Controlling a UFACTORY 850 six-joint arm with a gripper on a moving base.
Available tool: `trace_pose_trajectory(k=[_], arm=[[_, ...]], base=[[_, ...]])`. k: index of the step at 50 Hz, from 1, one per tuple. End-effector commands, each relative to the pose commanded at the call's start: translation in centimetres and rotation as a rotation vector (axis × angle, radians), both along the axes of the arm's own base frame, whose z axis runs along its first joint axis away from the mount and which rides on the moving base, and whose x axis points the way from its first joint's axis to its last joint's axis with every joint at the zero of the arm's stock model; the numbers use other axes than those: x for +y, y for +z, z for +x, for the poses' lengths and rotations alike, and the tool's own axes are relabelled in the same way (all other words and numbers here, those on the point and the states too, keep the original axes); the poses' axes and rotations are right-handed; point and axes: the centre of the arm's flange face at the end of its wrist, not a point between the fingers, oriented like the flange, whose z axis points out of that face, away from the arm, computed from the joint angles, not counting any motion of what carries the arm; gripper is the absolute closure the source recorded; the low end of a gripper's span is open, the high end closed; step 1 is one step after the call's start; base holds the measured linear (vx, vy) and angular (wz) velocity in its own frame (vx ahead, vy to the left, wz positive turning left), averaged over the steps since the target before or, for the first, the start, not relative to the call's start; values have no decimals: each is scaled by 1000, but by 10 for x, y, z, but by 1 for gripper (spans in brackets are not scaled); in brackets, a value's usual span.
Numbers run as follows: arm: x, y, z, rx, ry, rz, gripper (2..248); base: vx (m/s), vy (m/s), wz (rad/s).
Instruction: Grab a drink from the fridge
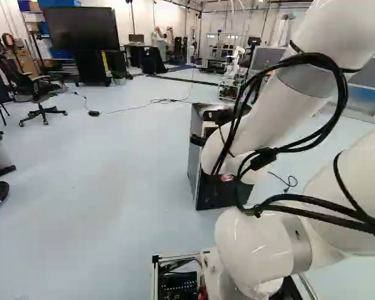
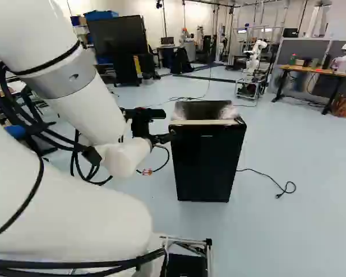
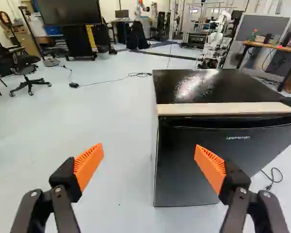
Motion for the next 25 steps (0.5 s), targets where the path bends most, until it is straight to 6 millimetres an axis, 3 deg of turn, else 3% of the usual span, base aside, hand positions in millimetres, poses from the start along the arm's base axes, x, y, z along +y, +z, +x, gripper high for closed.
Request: trace_pose_trajectory(k=[25], arm=[[0, 0, 0, 0, 0, 0, 3]], base=[[0, 0, 0]])
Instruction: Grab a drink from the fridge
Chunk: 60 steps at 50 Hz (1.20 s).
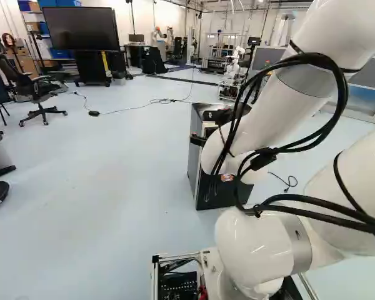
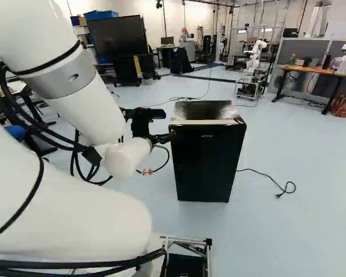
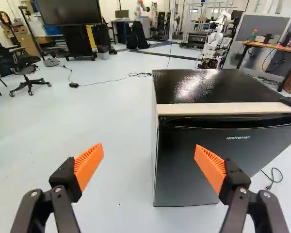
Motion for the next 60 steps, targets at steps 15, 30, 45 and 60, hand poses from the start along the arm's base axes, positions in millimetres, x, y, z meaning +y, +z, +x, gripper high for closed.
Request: trace_pose_trajectory(k=[15, 30, 45, 60], arm=[[0, 0, 0, 0, 0, 0, 3], [0, 0, 0, 0, 0, 0, 3], [0, 0, 0, 0, 0, 0, 3], [0, 0, 0, 0, 0, 0, 3]], base=[[0, 2, -1], [0, 49, -5], [0, 59, -5], [-51, 49, -2]])
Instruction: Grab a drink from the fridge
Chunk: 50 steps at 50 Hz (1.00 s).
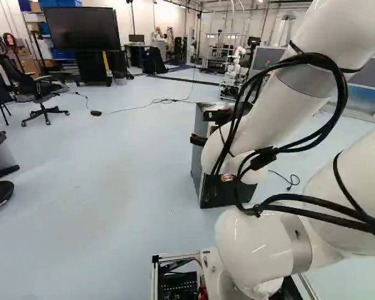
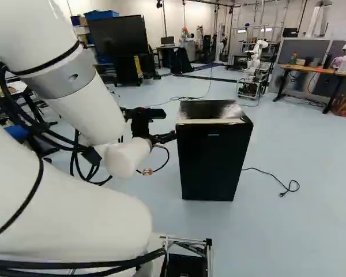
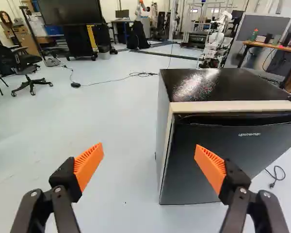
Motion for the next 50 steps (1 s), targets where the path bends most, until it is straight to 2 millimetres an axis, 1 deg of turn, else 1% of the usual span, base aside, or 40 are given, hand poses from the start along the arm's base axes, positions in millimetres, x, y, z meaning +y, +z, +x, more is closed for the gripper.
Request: trace_pose_trajectory(k=[17, 36, 50], arm=[[0, 0, 0, 0, 0, 0, 3], [0, 0, 0, 0, 2, 0, 3], [6, 0, -3, -2, 23, 0, 3]], base=[[-78, 64, -1], [-1, 1, 0], [0, 0, 0]])
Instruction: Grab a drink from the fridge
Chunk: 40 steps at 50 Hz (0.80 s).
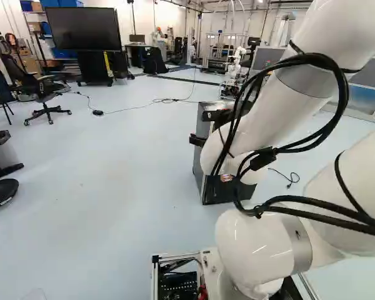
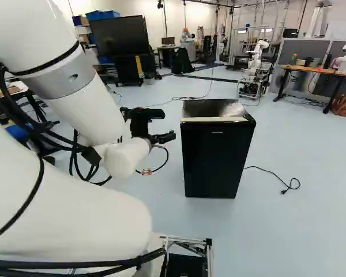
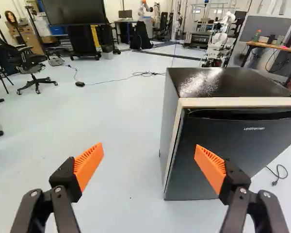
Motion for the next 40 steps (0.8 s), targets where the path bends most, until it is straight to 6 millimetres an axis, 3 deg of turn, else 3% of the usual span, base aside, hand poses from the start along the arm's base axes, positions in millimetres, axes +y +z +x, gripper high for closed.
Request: trace_pose_trajectory(k=[23, 40], arm=[[15, -1, -7, -9, 23, 19, 3], [29, -9, 19, 34, 12, 37, 3]], base=[[0, 0, 0], [0, 0, 0]])
